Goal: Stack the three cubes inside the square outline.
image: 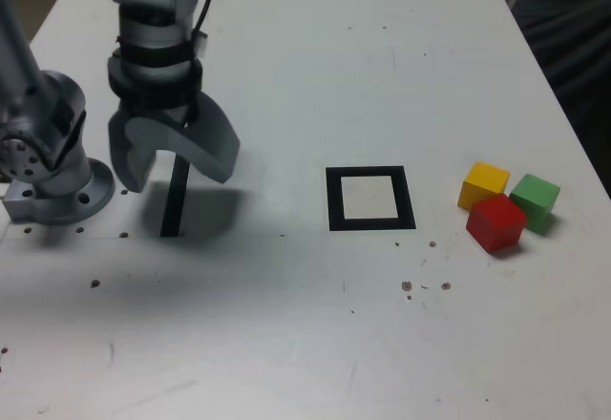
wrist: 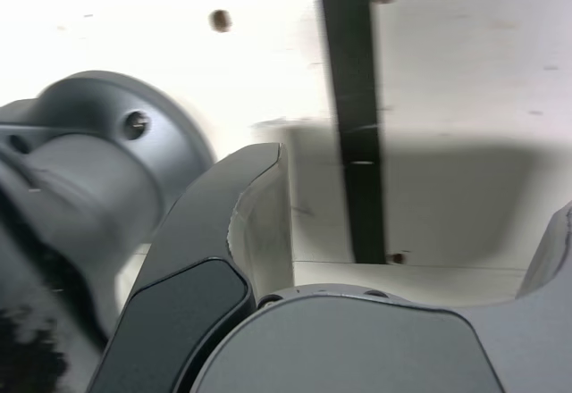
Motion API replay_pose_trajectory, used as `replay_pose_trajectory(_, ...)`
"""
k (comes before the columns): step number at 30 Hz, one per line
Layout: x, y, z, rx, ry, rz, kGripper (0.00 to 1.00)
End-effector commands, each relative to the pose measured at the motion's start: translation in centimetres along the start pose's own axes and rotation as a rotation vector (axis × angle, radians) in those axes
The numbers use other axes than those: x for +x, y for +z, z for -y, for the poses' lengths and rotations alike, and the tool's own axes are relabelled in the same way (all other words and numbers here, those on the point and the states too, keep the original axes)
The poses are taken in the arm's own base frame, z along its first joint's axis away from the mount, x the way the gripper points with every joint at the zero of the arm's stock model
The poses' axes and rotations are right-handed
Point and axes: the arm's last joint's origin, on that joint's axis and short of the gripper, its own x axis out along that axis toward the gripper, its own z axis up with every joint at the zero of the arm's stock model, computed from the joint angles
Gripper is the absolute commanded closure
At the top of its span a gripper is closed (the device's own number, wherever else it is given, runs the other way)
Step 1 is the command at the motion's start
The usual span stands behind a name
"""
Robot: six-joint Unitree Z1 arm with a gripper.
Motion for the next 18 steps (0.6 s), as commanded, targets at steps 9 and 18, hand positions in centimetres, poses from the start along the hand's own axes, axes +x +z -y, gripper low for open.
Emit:
replay_pose_trajectory(9, -0.9, 2.6, -0.1, 0.001, -0.005, 0.03, 0.01)
replay_pose_trajectory(18, -2.0, 5.7, -0.2, 0.012, -0.001, 0.032, 0.0)
